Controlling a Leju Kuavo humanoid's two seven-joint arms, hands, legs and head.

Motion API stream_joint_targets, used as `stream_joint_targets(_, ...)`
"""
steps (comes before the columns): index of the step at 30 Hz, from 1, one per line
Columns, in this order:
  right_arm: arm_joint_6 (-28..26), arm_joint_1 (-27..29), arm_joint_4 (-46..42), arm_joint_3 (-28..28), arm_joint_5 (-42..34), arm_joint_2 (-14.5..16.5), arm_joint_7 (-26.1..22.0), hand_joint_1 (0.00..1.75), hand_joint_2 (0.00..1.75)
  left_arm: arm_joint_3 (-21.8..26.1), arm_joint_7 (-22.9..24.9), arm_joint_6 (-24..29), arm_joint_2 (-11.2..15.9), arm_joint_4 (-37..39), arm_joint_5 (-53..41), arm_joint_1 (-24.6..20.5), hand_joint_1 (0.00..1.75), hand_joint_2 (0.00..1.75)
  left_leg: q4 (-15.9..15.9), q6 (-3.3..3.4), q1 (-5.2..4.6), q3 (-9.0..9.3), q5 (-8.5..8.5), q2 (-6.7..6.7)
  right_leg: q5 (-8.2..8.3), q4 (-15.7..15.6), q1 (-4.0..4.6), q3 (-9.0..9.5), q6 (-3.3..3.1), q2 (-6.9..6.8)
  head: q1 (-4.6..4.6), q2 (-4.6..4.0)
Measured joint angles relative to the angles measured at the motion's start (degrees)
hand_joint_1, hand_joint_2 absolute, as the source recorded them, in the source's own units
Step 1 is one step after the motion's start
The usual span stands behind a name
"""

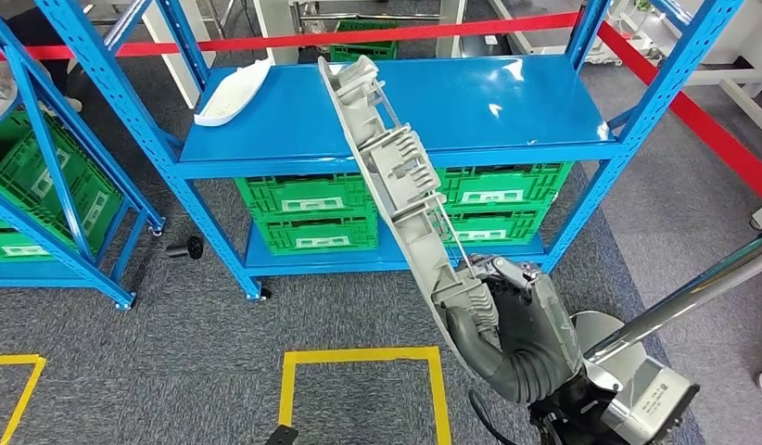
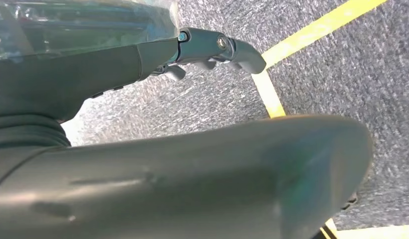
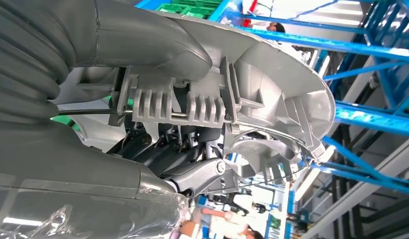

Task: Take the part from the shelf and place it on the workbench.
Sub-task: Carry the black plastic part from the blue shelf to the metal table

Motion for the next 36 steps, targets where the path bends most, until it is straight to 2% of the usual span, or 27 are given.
stream_joint_targets(2, -0.03, 0.03, -0.04, -0.08, 0.04, -0.11, -0.01, 1.75, 1.75, -0.03, -0.04, 0.01, -0.02, 0.0, 0.06, 0.08, 0.0, 1.75, -0.53, 0.82, -0.09, -0.84, 1.04, 0.12, 0.9, -0.55, -0.2, -0.21, 0.76, 0.02, 0.04, 0.0)
stream_joint_targets(3, -0.04, 0.04, -0.09, -0.11, 0.05, -0.19, -0.02, 1.75, 1.75, -0.03, -0.04, 0.01, -0.03, 0.0, 0.1, 0.08, 0.0, 1.75, -0.75, 1.21, -0.04, -1.26, 1.82, 0.23, 0.21, -0.32, -0.24, -0.59, 1.09, 0.09, 0.13, 0.0)
stream_joint_targets(4, -0.05, 0.06, -0.15, -0.15, 0.05, -0.29, -0.01, 1.75, 1.75, -0.04, -0.04, 0.01, -0.05, 0.0, 0.13, 0.07, 0.0, 1.75, -0.98, 1.56, 0.05, -1.87, 2.68, 0.34, -1.73, 0.96, -0.25, -1.25, 1.35, 0.16, 0.33, 0.0)
stream_joint_targets(5, -0.06, 0.06, -0.2, -0.17, 0.05, -0.39, -0.01, 1.75, 1.75, -0.04, -0.04, 0.01, -0.05, 0.0, 0.14, 0.02, 0.0, 1.75, -1.06, 1.79, 0.08, -2.61, 3.47, 0.42, -4.72, 3.59, -0.26, -2.12, 1.5, 0.22, 0.6, 0.0)
stream_joint_targets(6, -0.08, 0.07, -0.24, -0.18, 0.05, -0.46, 0.0, 1.75, 1.75, -0.04, -0.04, 0.01, -0.06, 0.0, 0.15, 0.01, 0.0, 1.75, -1.02, 1.97, -0.02, -3.47, 4.17, 0.44, -7.88, 7.14, -0.24, -2.99, 1.62, 0.24, 0.84, 0.0)
stream_joint_targets(7, -0.08, 0.09, -0.26, -0.18, 0.05, -0.54, 0.01, 1.75, 1.75, -0.05, -0.04, 0.01, -0.07, 0.0, 0.15, 0.02, 0.0, 1.75, -0.94, 2.09, -0.11, -4.39, 4.86, 0.45, -10.14, 11.01, -0.24, -3.66, 1.69, 0.26, 1.02, 0.0)
stream_joint_targets(8, -0.08, 0.11, -0.26, -0.17, 0.05, -0.6, 0.01, 1.75, 1.75, -0.05, -0.04, 0.01, -0.07, 0.0, 0.15, 0.02, 0.0, 1.75, -0.82, 2.14, -0.23, -5.36, 5.55, 0.46, -10.85, 14.04, -0.23, -3.8, 1.69, 0.26, 1.12, 0.0)
stream_joint_targets(9, -0.09, 0.11, -0.26, -0.17, 0.05, -0.66, 0.01, 1.75, 1.75, -0.06, -0.04, 0.01, -0.07, 0.0, 0.15, 0.02, 0.0, 1.75, -0.64, 2.15, -0.34, -6.37, 6.19, 0.47, -10.09, 15.42, -0.2, -3.17, 1.6, 0.26, 1.15, 0.0)
stream_joint_targets(10, -0.12, 0.12, -0.26, -0.19, 0.07, -0.72, 0.01, 1.75, 1.75, -0.07, -0.04, 0.01, -0.07, 0.0, 0.15, 0.01, 0.0, 1.75, -0.4, 2.12, -0.45, -7.42, 6.81, 0.47, -8.6, 14.89, -0.14, -1.59, 1.38, 0.26, 1.17, 0.0)
stream_joint_targets(12, -0.21, 0.11, -0.32, -0.26, 0.11, -0.83, 0.06, 1.75, 1.75, -0.07, -0.04, 0.01, -0.11, -0.01, 0.15, 0.0, 0.0, 1.75, 0.19, 1.93, -0.65, -9.17, 7.83, 0.44, -6.87, 8.55, 0.21, 4.39, 0.6, 0.22, 1.2, 0.0)
stream_joint_targets(14, -0.29, 0.05, -0.54, -0.42, 0.2, -0.9, 0.14, 1.75, 1.75, -0.08, 0.03, 0.01, -0.21, -0.02, 0.15, -0.02, 0.0, 1.75, 0.71, 1.53, -0.79, -10.24, 8.78, 0.42, -8.17, 0.5, 0.63, 10.18, -0.08, 0.15, 1.2, 0.0)
stream_joint_targets(15, -0.31, 0.03, -0.66, -0.48, 0.24, -0.92, 0.17, 1.75, 1.75, -0.09, 0.1, 0.01, -0.23, -0.02, 0.15, -0.02, 0.0, 1.75, 0.8, 1.24, -0.78, -10.62, 9.34, 0.44, -8.79, -1.77, 0.85, 11.51, -0.3, 0.16, 1.22, 0.0)
stream_joint_targets(17, -0.34, 0.04, -0.76, -0.49, 0.3, -0.95, 0.18, 1.75, 1.75, -0.14, 0.32, 0.02, -0.17, -0.02, 0.15, 0.03, 0.0, 1.75, 0.86, 0.67, -0.64, -11.25, 10.19, 0.42, -8.27, -2.76, 0.89, 11.06, -0.81, 0.09, 1.29, 0.0)
stream_joint_targets(18, -0.35, 0.05, -0.77, -0.49, 0.32, -0.96, 0.19, 1.75, 1.75, -0.16, 0.41, 0.02, -0.13, -0.02, 0.14, 0.11, 0.0, 1.75, 1.33, 0.31, -0.58, -11.68, 9.4, 0.36, -7.69, -2.8, 0.78, 10.55, -1.17, 0.01, 1.32, 0.0)
stream_joint_targets(19, -0.38, 0.07, -0.77, -0.5, 0.33, -0.97, 0.2, 1.75, 1.75, -0.19, 0.46, 0.03, -0.09, -0.02, 0.12, 0.2, 0.0, 1.75, 2.72, -0.05, -0.5, -12.24, 7.55, 0.3, -7.05, -2.87, 0.6, 9.98, -1.53, -0.12, 1.2, 0.0)
stream_joint_targets(21, -0.42, 0.09, -0.78, -0.5, 0.46, -0.99, 0.26, 1.75, 1.75, -0.23, 0.46, 0.07, -0.07, -0.02, 0.03, 0.28, 0.0, 1.75, 8.94, -0.83, -0.14, -13.71, 1.67, 0.24, -5.83, -2.76, 0.45, 8.59, -1.94, -0.24, 0.87, 0.0)
stream_joint_targets(22, -0.45, 0.1, -0.78, -0.49, 0.59, -0.99, 0.31, 1.75, 1.75, -0.25, 0.43, 0.11, -0.07, -0.02, -0.01, 0.28, 0.0, 1.75, 12.78, -1.12, 0.03, -14.27, -0.59, 0.24, -5.26, -2.58, 0.44, 7.76, -1.98, -0.27, 0.73, 0.0)
stream_joint_targets(23, -0.46, 0.1, -0.78, -0.48, 0.74, -1.0, 0.36, 1.75, 1.75, -0.26, 0.38, 0.19, -0.07, -0.02, -0.04, 0.26, 0.0, 1.75, 15.84, -1.31, 0.15, -14.4, -1.58, 0.24, -4.71, -2.31, 0.44, 6.83, -1.93, -0.29, 0.68, 0.0)
stream_joint_targets(24, -0.49, 0.11, -0.78, -0.48, 0.9, -1.0, 0.42, 1.75, 1.75, -0.26, 0.34, 0.27, -0.07, -0.02, -0.07, 0.25, 0.0, 1.75, 17.29, -1.39, 0.2, -13.84, -1.13, 0.24, -4.21, -1.96, 0.44, 5.81, -1.87, -0.29, 0.63, 0.0)
stream_joint_targets(25, -0.51, 0.12, -0.78, -0.47, 1.03, -1.0, 0.46, 1.75, 1.75, -0.26, 0.3, 0.33, -0.06, -0.02, -0.08, 0.25, 0.0, 1.75, 16.69, -1.34, 0.22, -12.35, 0.29, 0.23, -3.73, -1.54, 0.44, 4.76, -1.78, -0.26, 0.56, 0.0)
stream_joint_targets(27, -0.57, 0.17, -0.79, -0.47, 1.24, -1.0, 0.58, 1.75, 1.75, -0.26, 0.22, 0.43, 0.0, -0.02, -0.12, 0.19, 0.0, 1.75, 10.48, -0.86, 0.14, -7.02, 2.49, 0.15, -2.85, -0.71, 0.46, 2.9, -1.48, -0.16, 0.39, 0.0)
stream_joint_targets(29, -0.65, 0.23, -0.83, -0.49, 1.46, -1.01, 0.69, 1.75, 1.75, -0.26, 0.11, 0.49, 0.09, -0.02, -0.23, 0.02, 0.0, 1.75, 2.8, -0.18, -0.11, -1.79, 1.58, 0.01, -1.97, -0.21, 0.55, 1.77, -0.96, -0.14, 0.29, 0.0)
stream_joint_targets(30, -0.69, 0.27, -0.85, -0.5, 1.57, -1.02, 0.73, 1.75, 1.75, -0.27, 0.08, 0.51, 0.14, -0.02, -0.3, -0.05, 0.0, 1.75, 0.67, 0.16, -0.28, -0.58, 0.87, -0.04, -1.44, -0.2, 0.53, 1.45, -0.64, -0.18, 0.26, 0.0)
stream_joint_targets(32, -0.75, 0.37, -0.91, -0.5, 1.76, -1.05, 0.79, 1.75, 1.75, -0.28, 0.09, 0.51, 0.15, -0.04, -0.37, -0.01, 0.0, 1.75, -0.55, 0.87, -0.33, -0.72, 1.42, 0.07, -0.45, -0.43, 0.4, 1.02, 0.03, -0.18, 0.27, 0.0)
stream_joint_targets(33, -0.75, 0.41, -0.93, -0.5, 1.8, -1.09, 0.8, 1.75, 1.75, -0.28, 0.1, 0.5, 0.15, -0.05, -0.38, 0.04, 0.0, 1.75, -0.8, 1.28, -0.27, -1.18, 2.1, 0.18, -0.8, -0.25, 0.34, 0.73, 0.36, -0.11, 0.3, 0.0)
stream_joint_targets(34, -0.75, 0.43, -0.96, -0.5, 1.84, -1.13, 0.8, 1.75, 1.75, -0.29, 0.1, 0.5, 0.15, -0.07, -0.39, 0.06, 0.0, 1.75, -1.07, 1.67, -0.15, -1.72, 2.86, 0.31, -2.22, 0.75, 0.3, 0.21, 0.65, -0.04, 0.44, 0.0)
stream_joint_targets(36, -0.75, 0.49, -0.97, -0.49, 1.85, -1.18, 0.79, 1.75, 1.75, -0.3, 0.1, 0.49, 0.16, -0.08, -0.41, -0.02, 0.0, 1.75, -1.21, 2.15, -0.12, -3.14, 4.29, 0.45, -7.72, 6.2, 0.15, -1.49, 1.13, 0.06, 0.91, 0.0)
